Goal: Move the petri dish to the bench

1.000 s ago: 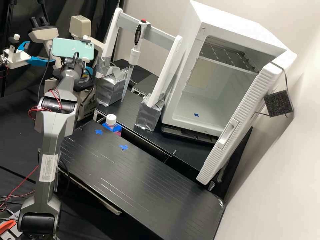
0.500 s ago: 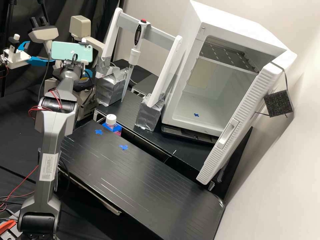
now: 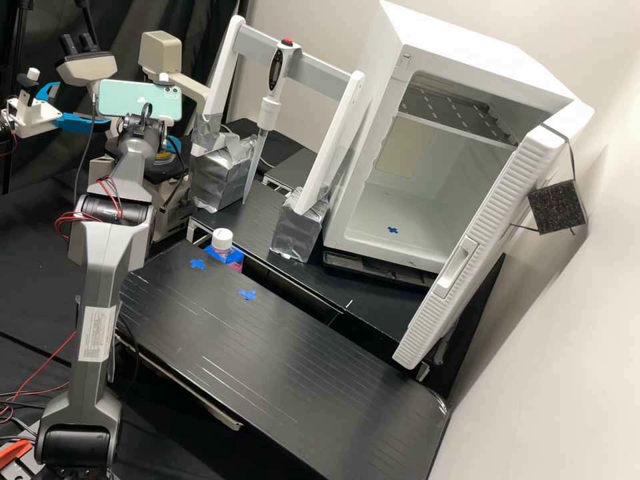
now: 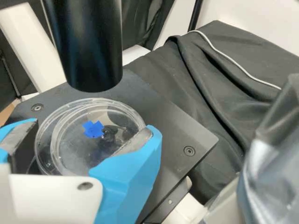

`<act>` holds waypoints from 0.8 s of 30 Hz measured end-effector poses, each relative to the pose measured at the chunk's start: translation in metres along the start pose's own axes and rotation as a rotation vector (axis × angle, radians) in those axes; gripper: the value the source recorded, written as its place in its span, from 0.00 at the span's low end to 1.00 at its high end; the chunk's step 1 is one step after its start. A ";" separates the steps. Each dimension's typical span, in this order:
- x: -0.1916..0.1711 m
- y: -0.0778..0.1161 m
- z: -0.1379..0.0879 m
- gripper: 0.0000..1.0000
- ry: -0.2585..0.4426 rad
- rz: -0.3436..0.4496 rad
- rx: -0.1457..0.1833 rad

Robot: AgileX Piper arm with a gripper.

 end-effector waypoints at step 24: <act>-0.026 -0.022 0.011 1.00 0.127 0.035 0.016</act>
